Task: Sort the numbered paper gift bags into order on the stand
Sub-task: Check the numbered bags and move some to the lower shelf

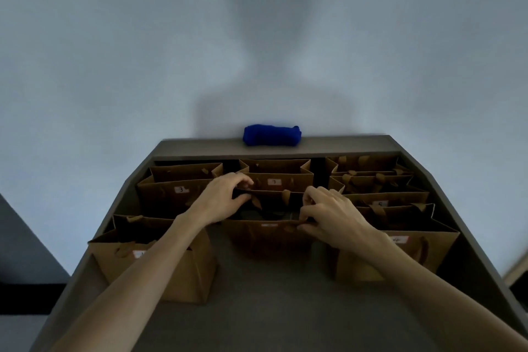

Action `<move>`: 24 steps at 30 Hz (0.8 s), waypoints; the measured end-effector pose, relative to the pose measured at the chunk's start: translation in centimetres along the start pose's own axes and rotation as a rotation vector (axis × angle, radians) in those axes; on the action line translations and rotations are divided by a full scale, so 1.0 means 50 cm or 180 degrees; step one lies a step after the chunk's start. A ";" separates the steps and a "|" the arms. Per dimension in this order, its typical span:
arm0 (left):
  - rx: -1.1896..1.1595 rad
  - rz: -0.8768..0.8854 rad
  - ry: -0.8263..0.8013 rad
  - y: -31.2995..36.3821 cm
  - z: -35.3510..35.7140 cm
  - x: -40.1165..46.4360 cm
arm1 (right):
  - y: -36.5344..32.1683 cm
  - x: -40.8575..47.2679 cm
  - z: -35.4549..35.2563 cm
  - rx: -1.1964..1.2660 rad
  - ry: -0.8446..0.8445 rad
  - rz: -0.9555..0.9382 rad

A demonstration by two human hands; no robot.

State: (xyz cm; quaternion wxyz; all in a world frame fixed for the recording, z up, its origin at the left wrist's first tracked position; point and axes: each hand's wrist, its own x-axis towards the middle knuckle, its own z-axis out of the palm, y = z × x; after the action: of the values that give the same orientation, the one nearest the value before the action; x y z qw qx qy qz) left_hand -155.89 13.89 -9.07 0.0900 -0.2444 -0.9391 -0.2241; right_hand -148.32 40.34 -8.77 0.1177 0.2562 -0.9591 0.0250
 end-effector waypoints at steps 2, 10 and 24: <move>0.0018 0.0166 -0.0269 -0.004 0.007 -0.008 | -0.008 -0.017 0.006 -0.0051 0.0115 -0.0080; 0.0224 0.0386 -0.0439 -0.009 0.001 -0.007 | -0.011 -0.019 0.006 0.0011 0.0088 -0.0101; 0.0000 0.0481 -0.0032 -0.032 -0.033 0.006 | 0.015 0.079 0.004 0.0855 -0.0426 0.0708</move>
State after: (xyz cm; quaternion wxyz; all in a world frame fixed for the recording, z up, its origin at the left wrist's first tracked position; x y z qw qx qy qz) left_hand -156.84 11.97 -8.12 0.1020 -0.3157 -0.9184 -0.2155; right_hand -152.06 39.03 -8.01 0.0149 0.1631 -0.9752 0.1487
